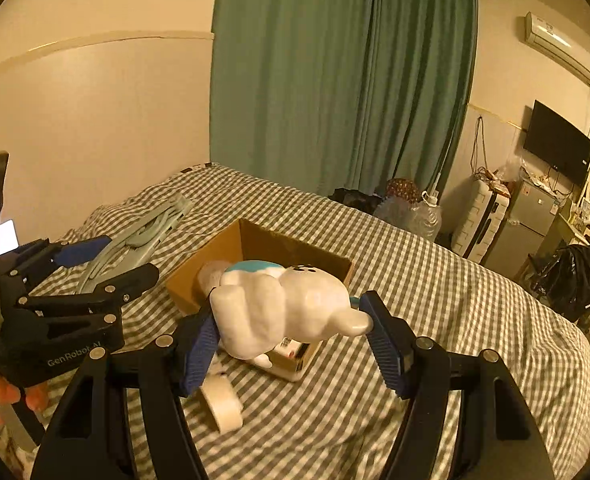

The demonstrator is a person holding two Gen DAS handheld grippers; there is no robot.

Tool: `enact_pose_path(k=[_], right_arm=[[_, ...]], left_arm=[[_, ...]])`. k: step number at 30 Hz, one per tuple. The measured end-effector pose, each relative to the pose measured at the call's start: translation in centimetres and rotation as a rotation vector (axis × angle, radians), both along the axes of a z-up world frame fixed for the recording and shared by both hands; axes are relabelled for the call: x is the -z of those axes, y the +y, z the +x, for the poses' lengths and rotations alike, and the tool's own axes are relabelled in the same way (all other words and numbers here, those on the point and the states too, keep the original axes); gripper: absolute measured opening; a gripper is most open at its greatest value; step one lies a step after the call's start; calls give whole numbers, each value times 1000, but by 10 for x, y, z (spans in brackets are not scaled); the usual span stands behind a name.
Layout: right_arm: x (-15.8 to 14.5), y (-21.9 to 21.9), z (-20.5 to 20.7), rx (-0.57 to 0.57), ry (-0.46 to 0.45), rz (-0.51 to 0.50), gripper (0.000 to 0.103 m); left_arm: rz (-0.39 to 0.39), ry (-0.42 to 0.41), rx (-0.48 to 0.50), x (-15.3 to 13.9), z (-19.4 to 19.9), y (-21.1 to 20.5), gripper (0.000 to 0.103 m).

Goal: Organize objects
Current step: 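Place the white figurine with the right tool while the left tool places the clip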

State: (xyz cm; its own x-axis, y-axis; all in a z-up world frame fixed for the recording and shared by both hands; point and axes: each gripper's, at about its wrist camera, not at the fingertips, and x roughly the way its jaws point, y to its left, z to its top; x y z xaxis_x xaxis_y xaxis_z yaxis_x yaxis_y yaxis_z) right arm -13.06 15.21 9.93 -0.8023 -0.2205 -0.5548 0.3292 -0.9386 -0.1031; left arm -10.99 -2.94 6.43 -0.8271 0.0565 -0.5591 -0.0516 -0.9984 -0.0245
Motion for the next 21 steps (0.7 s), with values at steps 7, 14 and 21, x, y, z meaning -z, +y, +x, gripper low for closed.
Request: enact_pose_path(k=[7, 14, 21], right_arm=[[29, -6, -72, 20, -34, -12, 68], [76, -16, -142, 31, -80, 1, 68], [120, -20, -187, 42, -121, -22, 68]], left_arm=[[-5, -25, -19, 30, -60, -9, 66], [-37, -46, -18, 69, -122, -6, 66], [-63, -111, 13, 112, -156, 5, 66]])
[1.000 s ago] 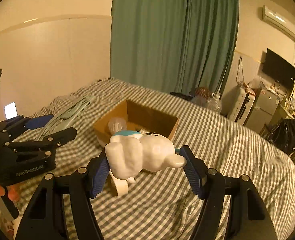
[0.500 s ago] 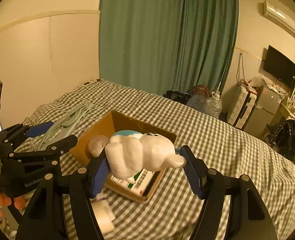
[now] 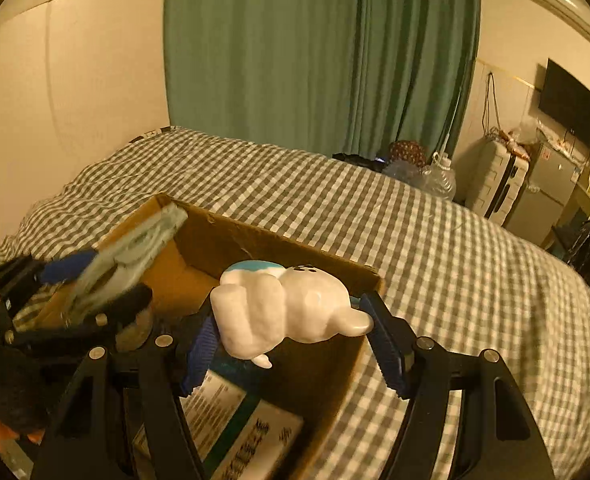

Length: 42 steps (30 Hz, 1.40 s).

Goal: Organize objects
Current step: 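Place the white figurine with the right tool while the left tool places the clip, then place the tape roll with the right tool while the left tool places toothpaste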

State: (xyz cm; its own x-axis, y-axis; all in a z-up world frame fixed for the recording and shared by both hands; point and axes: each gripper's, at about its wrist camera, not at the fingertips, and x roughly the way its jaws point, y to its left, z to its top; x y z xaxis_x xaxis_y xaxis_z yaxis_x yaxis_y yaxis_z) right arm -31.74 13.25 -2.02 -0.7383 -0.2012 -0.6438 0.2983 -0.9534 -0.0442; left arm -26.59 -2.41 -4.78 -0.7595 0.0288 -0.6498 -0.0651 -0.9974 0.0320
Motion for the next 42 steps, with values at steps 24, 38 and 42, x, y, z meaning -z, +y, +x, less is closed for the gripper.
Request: enact_pose_path(k=[24, 38, 42], right_arm=[[-114, 32, 186, 13, 115, 6, 91], [-48, 31, 249, -29, -10, -43, 91], [-8, 22, 233, -43, -95, -49, 91]], left_arm=[[-6, 102, 13, -102, 158, -6, 103], [24, 38, -39, -50, 218, -19, 103], [11, -3, -39, -17, 208, -17, 103]])
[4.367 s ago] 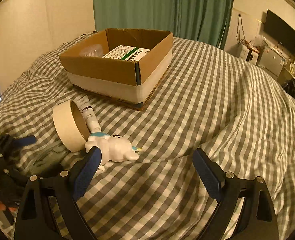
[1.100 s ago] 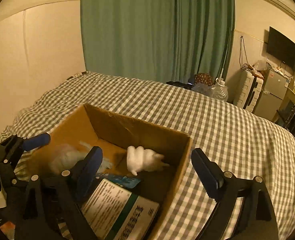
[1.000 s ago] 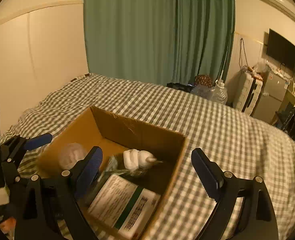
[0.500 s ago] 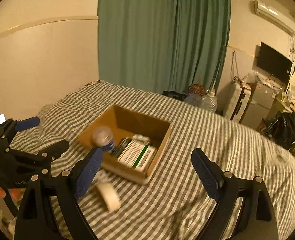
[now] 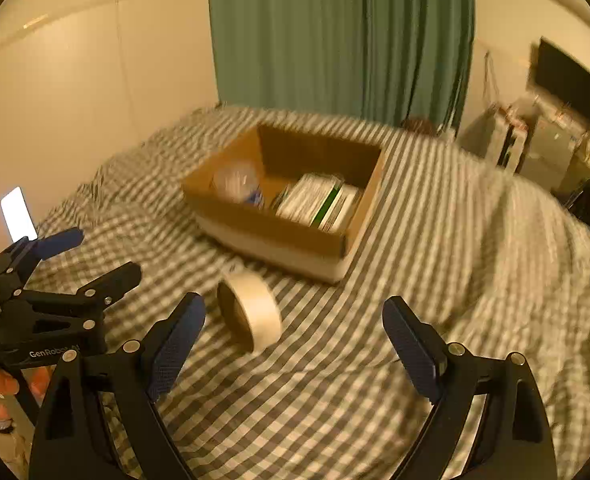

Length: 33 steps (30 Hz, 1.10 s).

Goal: Organize objects
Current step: 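Place the tape roll with the right tool while the left tool places toothpaste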

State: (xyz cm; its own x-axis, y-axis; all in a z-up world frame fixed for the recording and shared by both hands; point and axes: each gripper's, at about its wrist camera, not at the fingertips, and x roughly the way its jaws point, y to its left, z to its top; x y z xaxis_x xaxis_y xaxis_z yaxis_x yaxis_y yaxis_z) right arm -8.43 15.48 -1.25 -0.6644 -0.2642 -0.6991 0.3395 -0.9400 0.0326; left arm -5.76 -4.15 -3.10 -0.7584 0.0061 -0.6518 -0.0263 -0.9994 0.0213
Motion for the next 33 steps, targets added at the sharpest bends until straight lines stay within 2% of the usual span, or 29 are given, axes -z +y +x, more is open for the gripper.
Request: enact_pose_path(k=[4, 13, 15, 16, 17, 18, 19, 20, 25, 30, 33], right_arm=[[34, -12, -16, -16, -57, 37, 91], [75, -33, -48, -66, -155, 4, 90], [78, -36, -53, -74, -171, -29, 85], [79, -37, -55, -77, -178, -41, 77], [81, -38, -58, -78, -185, -45, 64], [81, -39, -59, -78, -190, -40, 55], [81, -40, -58, -74, -191, -23, 36], [81, -41, -54, -69, -184, 7, 28], [69, -25, -35, -41, -155, 20, 27], [49, 3, -17, -5, -90, 41, 22], [44, 22, -9, 37, -57, 85, 15]], left_arm=[[-46, -23, -21, 22, -11, -3, 103], [-36, -107, -44, 58, -29, -15, 103], [-40, -124, -58, 62, -31, -17, 103], [-35, -130, -63, 64, -32, -19, 103], [-26, -136, -65, 65, -33, -21, 103], [-16, -139, -67, 66, -33, -22, 103], [-14, -138, -69, 67, -33, -23, 103], [-14, -138, -71, 68, -32, -23, 103], [-42, -188, -67, 77, -33, -15, 103], [-132, -187, -45, 76, -23, 14, 103], [-97, -195, -48, 73, -22, 31, 103]])
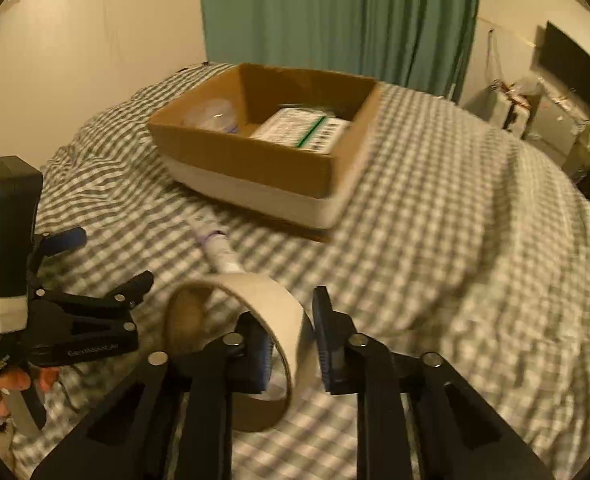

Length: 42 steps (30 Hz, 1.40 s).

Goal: Organize objects
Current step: 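Place the tape roll with the right tool while the left tool places toothpaste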

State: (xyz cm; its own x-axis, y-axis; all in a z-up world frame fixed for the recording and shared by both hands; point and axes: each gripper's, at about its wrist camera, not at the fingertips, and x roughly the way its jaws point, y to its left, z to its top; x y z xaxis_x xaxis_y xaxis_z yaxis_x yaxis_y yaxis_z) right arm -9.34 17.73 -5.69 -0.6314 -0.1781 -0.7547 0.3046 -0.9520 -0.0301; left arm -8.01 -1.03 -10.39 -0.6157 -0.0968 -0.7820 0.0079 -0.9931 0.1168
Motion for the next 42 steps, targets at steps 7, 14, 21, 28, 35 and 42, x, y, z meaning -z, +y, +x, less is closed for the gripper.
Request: enact_pose_path(k=[7, 14, 21, 28, 35, 42], right_arm=[[1, 56, -1, 134, 30, 28, 12], [16, 71, -11, 165, 2, 24, 12], [27, 63, -15, 144, -14, 29, 12], [26, 59, -10, 142, -31, 13, 12], [-1, 43, 12, 122, 11, 17, 12], [-20, 30, 33, 121, 19, 2, 12]], left_arm=[[52, -13, -7, 10, -24, 41, 103], [45, -20, -73, 28, -64, 60, 103], [148, -67, -103, 49, -81, 42, 72], [162, -96, 1, 40, -58, 31, 30], [169, -67, 57, 23, -18, 9, 23], [189, 40, 106, -26, 19, 5, 23]])
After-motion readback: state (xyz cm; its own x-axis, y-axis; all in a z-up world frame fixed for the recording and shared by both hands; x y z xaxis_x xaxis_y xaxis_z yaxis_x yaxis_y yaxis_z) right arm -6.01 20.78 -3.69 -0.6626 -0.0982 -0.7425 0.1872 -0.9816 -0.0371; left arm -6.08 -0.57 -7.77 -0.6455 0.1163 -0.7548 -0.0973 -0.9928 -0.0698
